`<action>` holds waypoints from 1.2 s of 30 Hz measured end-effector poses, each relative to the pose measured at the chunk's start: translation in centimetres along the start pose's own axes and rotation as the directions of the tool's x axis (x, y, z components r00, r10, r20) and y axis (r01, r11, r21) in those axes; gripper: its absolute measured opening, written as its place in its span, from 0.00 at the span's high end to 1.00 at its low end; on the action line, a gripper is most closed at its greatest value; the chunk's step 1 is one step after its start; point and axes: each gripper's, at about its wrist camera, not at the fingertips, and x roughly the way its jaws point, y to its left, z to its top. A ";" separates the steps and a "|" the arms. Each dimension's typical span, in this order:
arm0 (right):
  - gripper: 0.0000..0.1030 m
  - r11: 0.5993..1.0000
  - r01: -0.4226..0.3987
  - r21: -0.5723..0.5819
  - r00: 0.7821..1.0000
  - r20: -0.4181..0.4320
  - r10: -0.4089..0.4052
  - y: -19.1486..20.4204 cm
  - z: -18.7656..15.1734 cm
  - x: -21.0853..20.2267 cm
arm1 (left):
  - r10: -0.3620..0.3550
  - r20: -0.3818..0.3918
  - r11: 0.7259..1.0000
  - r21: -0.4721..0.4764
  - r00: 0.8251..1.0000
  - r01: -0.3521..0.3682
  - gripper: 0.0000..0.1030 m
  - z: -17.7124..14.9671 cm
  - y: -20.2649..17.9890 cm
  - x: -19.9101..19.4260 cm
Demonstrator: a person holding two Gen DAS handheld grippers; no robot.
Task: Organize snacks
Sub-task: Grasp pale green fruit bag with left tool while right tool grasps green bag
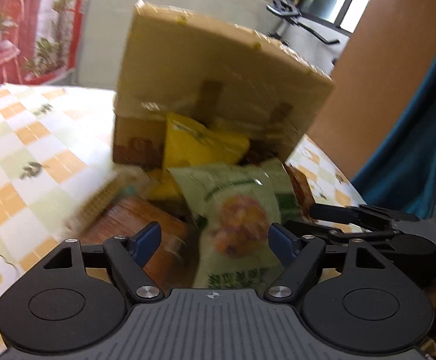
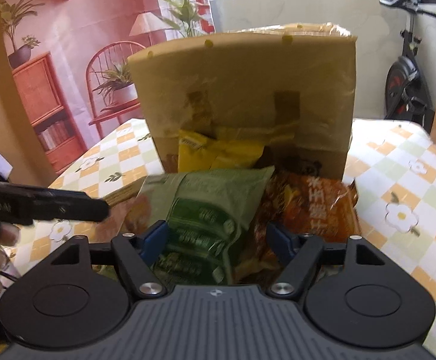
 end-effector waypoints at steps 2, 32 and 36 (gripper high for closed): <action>0.31 1.000 -0.014 0.012 1.000 -0.010 0.014 0.0 -0.2 0.2 | -0.023 -0.004 1.000 -0.017 1.000 0.023 0.29 -0.2 0.3 0.4; 0.61 0.993 -0.119 0.013 0.993 0.028 0.119 0.3 1.0 -0.1 | -0.154 0.013 0.988 -0.030 0.988 0.154 0.51 0.6 0.6 1.4; 0.61 0.993 -0.122 0.007 0.990 0.076 0.121 0.4 2.0 -1.1 | -0.152 0.040 0.988 0.003 0.988 0.152 0.51 2.0 -0.3 0.2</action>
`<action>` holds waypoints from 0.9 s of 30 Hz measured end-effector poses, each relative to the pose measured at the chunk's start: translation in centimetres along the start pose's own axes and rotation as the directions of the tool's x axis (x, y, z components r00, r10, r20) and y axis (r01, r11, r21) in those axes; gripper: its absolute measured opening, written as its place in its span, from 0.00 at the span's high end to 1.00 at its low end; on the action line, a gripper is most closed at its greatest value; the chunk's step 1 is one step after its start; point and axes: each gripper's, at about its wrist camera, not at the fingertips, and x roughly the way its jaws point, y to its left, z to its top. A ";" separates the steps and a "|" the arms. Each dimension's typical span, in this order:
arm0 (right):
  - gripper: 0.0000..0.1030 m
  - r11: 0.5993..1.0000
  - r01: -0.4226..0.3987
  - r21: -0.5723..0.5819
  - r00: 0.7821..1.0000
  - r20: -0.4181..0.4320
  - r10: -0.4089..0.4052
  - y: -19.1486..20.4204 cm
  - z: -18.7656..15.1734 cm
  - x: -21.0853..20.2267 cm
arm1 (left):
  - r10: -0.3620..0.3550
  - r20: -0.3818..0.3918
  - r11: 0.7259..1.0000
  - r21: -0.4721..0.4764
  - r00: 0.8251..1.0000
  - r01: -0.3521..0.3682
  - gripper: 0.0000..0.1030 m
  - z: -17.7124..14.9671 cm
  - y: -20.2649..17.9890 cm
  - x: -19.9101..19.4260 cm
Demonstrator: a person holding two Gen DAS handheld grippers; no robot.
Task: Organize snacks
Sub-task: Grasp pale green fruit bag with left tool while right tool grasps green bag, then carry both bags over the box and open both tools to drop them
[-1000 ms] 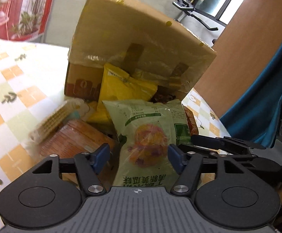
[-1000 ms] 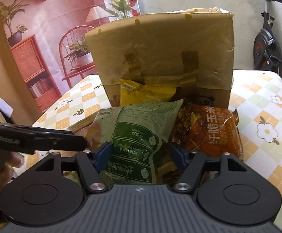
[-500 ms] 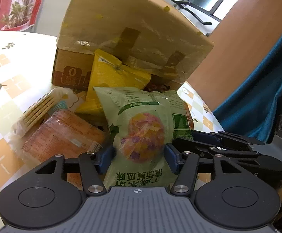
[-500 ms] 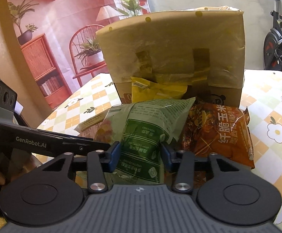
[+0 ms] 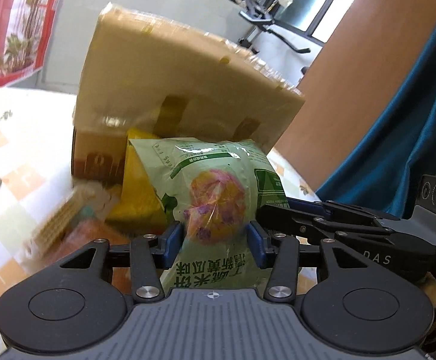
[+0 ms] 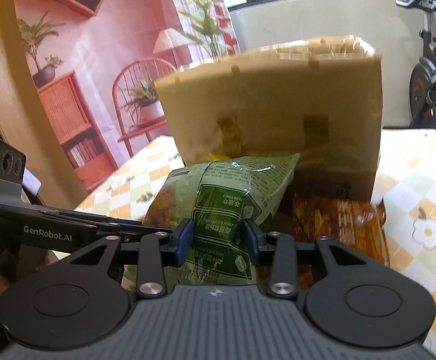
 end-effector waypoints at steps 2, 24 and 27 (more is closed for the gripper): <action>0.61 1.000 -0.002 -0.001 1.000 0.027 0.002 0.1 0.5 -0.5 | 0.003 0.010 1.000 0.015 1.000 -0.003 0.51 0.6 -0.5 -0.3; 0.62 0.999 0.007 -0.041 0.992 0.125 -0.001 0.6 5.2 -2.4 | -0.027 0.107 0.996 0.082 0.994 0.019 0.51 5.2 -2.3 -2.0; 0.62 0.999 0.006 -0.043 0.991 0.136 0.000 0.5 6.3 -2.6 | -0.030 0.128 0.995 0.099 0.991 0.017 0.51 6.0 -2.6 -2.2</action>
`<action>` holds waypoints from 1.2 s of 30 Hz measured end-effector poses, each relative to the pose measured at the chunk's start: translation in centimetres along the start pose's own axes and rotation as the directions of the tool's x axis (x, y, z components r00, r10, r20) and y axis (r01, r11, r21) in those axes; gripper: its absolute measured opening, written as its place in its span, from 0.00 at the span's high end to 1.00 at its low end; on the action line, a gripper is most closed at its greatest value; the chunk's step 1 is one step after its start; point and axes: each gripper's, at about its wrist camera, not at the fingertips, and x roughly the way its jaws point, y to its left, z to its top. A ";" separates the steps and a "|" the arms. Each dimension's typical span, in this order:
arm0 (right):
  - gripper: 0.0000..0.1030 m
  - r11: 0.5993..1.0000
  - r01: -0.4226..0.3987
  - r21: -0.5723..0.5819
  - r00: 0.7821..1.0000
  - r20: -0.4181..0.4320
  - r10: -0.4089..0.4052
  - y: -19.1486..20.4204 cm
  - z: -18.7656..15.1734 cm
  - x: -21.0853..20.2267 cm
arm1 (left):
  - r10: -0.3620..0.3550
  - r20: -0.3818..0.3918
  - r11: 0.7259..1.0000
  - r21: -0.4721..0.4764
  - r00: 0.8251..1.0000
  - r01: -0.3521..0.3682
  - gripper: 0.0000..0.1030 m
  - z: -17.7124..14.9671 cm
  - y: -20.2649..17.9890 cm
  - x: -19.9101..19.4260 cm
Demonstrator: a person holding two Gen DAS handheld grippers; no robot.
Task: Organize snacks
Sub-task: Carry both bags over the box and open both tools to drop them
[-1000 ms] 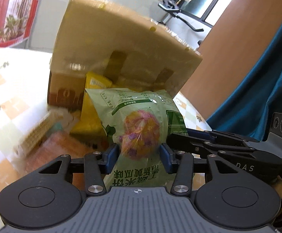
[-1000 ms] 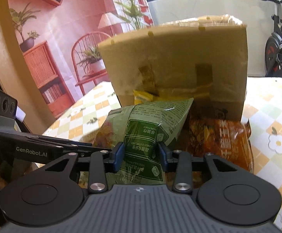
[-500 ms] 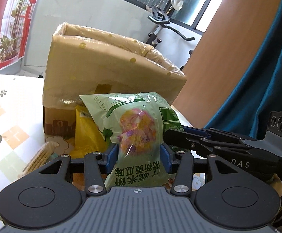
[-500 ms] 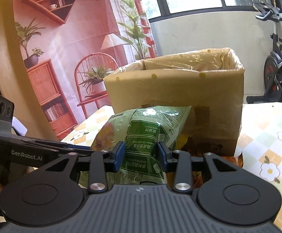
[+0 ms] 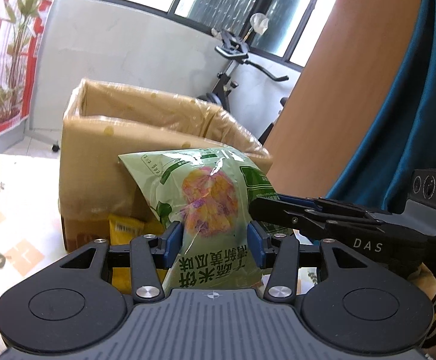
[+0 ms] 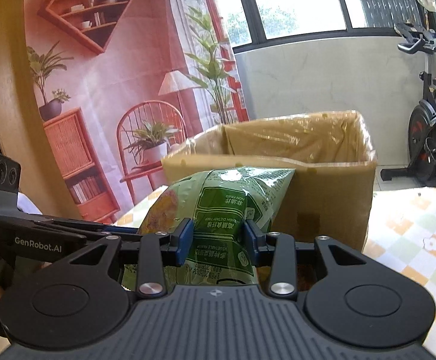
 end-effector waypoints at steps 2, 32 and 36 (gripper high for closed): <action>0.62 1.000 0.000 -0.010 1.000 0.007 0.001 0.0 0.7 0.0 | -0.001 0.016 1.000 0.008 1.000 0.001 0.51 0.5 -0.1 -0.1; 0.62 0.998 0.027 -0.052 0.995 0.093 -0.022 -6.9 11.6 8.1 | 0.037 0.034 0.999 0.011 0.999 -0.038 0.51 12.9 2.2 10.1; 0.62 0.999 0.042 -0.008 0.996 0.075 -0.041 -8.7 11.0 9.7 | 0.064 -0.004 0.998 0.011 0.998 -0.064 0.51 12.9 2.5 12.0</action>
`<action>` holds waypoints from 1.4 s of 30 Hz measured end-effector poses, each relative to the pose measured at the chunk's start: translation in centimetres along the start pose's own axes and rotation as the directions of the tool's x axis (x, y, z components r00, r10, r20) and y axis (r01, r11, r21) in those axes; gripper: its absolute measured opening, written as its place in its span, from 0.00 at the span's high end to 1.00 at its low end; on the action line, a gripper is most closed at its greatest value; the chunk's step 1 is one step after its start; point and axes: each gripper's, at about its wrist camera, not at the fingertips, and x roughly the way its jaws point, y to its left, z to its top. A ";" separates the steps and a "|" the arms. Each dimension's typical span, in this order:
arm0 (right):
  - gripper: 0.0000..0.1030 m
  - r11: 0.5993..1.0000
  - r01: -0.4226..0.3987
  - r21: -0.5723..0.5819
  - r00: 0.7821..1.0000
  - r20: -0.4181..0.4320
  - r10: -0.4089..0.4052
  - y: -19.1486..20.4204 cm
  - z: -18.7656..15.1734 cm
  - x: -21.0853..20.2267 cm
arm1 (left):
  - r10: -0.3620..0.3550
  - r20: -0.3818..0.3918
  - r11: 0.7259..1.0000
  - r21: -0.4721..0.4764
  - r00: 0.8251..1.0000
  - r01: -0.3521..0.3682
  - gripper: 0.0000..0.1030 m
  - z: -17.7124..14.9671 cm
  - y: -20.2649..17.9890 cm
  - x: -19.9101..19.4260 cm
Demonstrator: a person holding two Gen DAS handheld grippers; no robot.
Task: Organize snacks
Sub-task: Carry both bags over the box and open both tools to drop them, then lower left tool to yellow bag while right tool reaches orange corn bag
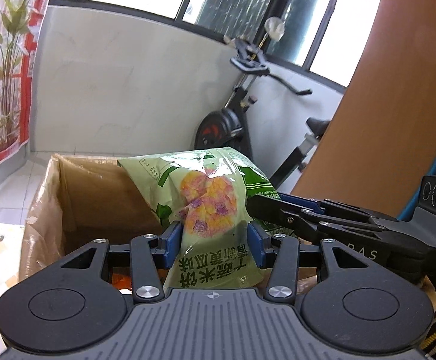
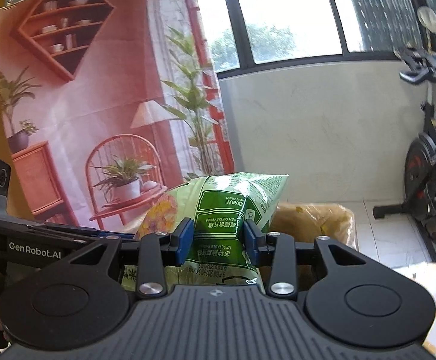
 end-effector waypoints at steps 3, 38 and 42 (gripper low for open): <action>0.62 0.999 0.012 0.037 1.000 -0.015 -0.012 -1.1 -0.9 0.8 | 0.014 -0.026 1.000 0.002 1.000 -0.014 0.51 0.0 0.0 1.1; 0.60 0.989 0.116 0.090 0.993 0.024 -0.119 4.4 -5.7 -7.6 | 0.221 0.044 0.975 -0.021 0.974 -0.220 0.38 -4.6 1.8 -12.4; 0.60 0.985 0.145 0.088 0.989 0.026 -0.148 4.8 -7.0 -8.7 | 0.222 0.013 0.974 -0.045 0.975 -0.221 0.38 -6.6 2.3 -12.8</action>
